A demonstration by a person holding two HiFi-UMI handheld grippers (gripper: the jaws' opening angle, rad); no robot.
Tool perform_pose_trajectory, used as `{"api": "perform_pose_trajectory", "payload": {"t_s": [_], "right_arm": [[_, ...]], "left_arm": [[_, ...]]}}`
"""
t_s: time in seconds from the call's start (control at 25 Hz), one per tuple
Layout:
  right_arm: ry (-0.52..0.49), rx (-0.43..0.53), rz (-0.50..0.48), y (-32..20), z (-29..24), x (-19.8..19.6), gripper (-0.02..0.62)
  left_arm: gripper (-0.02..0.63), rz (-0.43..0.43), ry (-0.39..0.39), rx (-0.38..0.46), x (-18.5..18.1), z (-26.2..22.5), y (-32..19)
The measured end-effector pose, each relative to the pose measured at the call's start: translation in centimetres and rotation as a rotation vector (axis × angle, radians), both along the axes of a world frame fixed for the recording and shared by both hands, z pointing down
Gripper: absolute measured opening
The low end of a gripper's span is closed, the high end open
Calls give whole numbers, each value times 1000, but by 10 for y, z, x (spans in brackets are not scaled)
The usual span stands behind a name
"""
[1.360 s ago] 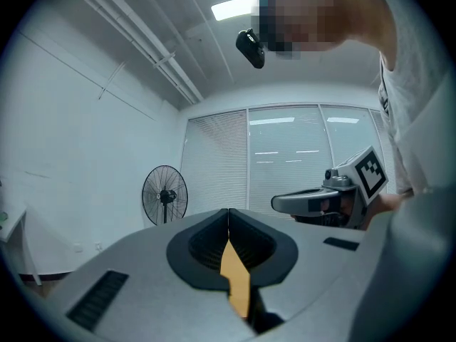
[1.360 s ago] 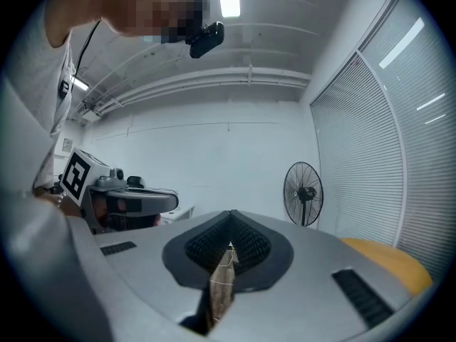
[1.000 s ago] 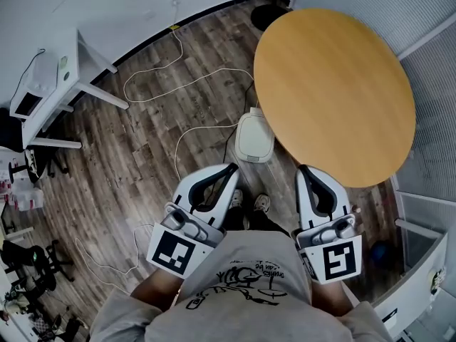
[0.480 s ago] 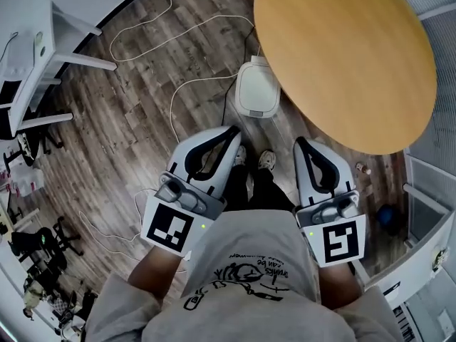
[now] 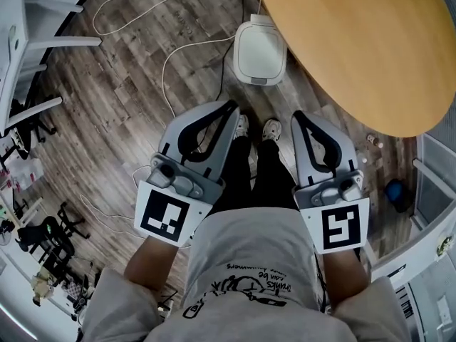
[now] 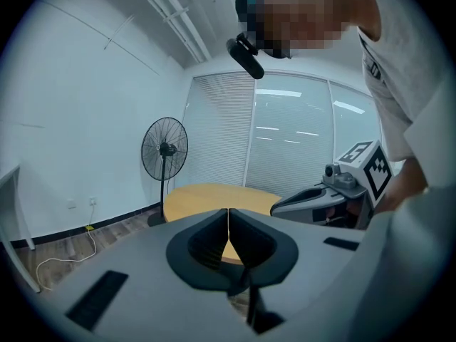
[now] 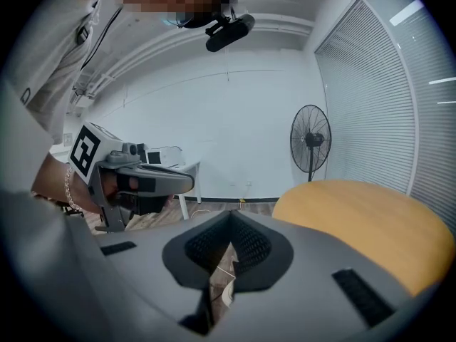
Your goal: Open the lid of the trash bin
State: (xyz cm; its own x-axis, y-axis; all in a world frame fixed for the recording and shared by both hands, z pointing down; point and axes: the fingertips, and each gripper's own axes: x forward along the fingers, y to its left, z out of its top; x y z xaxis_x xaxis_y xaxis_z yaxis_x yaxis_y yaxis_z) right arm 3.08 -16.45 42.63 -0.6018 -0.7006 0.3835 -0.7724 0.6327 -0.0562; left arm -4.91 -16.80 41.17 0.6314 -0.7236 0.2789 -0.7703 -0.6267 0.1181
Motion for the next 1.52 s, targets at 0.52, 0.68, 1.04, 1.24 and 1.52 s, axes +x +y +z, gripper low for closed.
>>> {"api": "perform_pose_trajectory", "payload": {"t_s": [0.52,0.68,1.04,1.24,1.52], "right_arm": [[129,-42,-36,-11,150,-4,8],[165,-40,-49,-14,187,-8,8],[299,-98,-106,-19,292,-9,8],[350,-120,-144,-20,352,-9,8],[407,-148,-187,-24,418,-8,8]], "left_arm": [[20,21,-45,-48,0,124,-8],[20,21,-59,-75,-3,165,-14],[20,28,-85,-138,0,267,-29],[20,12,-91,-187,2,325,-37],[20,37,-107,-170,10,386,-46]]}}
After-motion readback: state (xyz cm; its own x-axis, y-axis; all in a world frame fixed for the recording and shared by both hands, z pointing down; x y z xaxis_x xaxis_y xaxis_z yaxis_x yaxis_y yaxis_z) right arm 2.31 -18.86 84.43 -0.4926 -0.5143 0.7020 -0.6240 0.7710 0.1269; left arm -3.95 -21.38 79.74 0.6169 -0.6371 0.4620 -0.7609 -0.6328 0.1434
